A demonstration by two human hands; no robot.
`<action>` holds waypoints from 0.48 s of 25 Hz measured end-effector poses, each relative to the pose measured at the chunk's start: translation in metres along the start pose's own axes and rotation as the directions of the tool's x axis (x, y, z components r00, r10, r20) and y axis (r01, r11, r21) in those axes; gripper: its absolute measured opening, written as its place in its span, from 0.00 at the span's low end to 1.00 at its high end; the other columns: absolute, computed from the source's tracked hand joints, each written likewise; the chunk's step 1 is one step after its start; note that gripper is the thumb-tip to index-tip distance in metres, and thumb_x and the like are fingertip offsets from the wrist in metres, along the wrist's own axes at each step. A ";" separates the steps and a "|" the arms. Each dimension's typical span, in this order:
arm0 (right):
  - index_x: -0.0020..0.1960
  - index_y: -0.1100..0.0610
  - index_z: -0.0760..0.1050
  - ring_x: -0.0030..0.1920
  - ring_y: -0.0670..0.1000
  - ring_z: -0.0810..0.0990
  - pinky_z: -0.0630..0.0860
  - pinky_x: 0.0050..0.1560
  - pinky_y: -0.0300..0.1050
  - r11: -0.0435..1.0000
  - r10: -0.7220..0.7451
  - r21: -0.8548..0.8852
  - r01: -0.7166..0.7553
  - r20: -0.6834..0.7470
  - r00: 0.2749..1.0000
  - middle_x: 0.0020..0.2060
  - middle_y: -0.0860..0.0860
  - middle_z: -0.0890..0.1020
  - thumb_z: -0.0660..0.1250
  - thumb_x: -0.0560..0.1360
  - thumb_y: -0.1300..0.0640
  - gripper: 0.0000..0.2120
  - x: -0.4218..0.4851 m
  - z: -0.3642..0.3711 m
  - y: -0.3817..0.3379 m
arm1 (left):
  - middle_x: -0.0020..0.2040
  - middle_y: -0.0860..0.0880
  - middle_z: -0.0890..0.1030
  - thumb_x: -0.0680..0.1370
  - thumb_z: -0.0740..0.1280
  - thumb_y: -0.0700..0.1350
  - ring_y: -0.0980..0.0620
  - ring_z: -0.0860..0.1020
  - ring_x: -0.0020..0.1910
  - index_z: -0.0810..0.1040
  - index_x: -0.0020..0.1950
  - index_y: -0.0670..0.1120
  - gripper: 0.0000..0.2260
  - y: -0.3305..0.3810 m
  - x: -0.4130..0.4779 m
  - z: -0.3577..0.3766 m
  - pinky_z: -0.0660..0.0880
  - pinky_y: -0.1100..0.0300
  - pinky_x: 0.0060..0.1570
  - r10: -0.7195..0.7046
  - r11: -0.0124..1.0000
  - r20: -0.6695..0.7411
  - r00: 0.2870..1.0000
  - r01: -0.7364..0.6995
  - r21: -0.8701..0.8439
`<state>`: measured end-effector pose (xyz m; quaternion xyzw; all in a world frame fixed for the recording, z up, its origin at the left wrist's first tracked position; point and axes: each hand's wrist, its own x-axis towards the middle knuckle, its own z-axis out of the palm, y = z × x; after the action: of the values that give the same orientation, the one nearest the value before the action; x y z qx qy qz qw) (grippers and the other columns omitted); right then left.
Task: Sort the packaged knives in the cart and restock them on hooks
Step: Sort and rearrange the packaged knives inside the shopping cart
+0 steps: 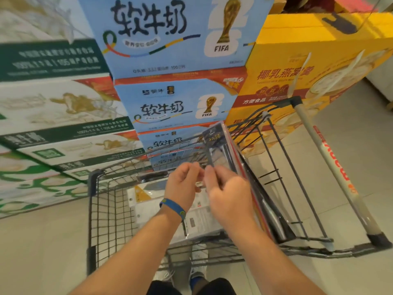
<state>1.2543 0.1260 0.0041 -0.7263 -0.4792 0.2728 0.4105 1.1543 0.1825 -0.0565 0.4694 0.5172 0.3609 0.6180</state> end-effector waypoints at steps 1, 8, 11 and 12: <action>0.37 0.54 0.78 0.29 0.47 0.75 0.66 0.27 0.38 1.000 -0.027 -0.014 0.027 0.040 0.999 0.26 0.48 0.77 0.59 0.80 0.45 0.20 -0.005 0.011 -0.004 | 0.34 0.52 0.82 0.79 0.64 0.50 0.55 0.80 0.34 0.80 0.37 0.50 0.13 -0.011 -0.003 -0.013 0.78 0.57 0.32 -0.042 0.999 -0.030 0.999 0.043 0.024; 0.55 0.53 0.78 0.45 0.46 0.78 0.69 0.44 0.42 0.911 0.295 -0.395 -0.120 0.419 0.859 0.48 0.50 0.83 0.58 0.84 0.51 0.11 -0.042 0.098 0.061 | 0.48 0.42 0.84 0.81 0.61 0.48 0.45 0.81 0.45 0.79 0.50 0.43 0.11 -0.141 -0.039 -0.119 0.78 0.50 0.46 -0.606 0.692 -0.154 0.781 0.613 0.381; 0.70 0.57 0.72 0.63 0.57 0.77 0.71 0.57 0.46 0.753 0.537 -0.643 -0.143 0.474 0.697 0.64 0.57 0.79 0.57 0.84 0.54 0.17 -0.041 0.123 0.114 | 0.58 0.41 0.79 0.81 0.60 0.50 0.43 0.79 0.49 0.77 0.60 0.44 0.15 -0.187 -0.047 -0.155 0.76 0.52 0.46 -0.678 0.451 -0.174 0.714 0.592 0.668; 0.72 0.58 0.69 0.64 0.58 0.76 0.71 0.59 0.47 0.705 0.591 -0.698 -0.127 0.479 0.649 0.66 0.58 0.77 0.58 0.84 0.55 0.18 -0.040 0.131 0.129 | 0.63 0.42 0.77 0.81 0.60 0.51 0.43 0.78 0.52 0.76 0.64 0.45 0.16 -0.199 -0.046 -0.161 0.74 0.53 0.49 -0.671 0.393 -0.170 0.721 0.541 0.744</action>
<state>1.1963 0.1066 -0.1739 -0.7514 -0.4894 0.4274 -0.1151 0.9794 0.1129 -0.2366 0.4849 0.7011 -0.1762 0.4922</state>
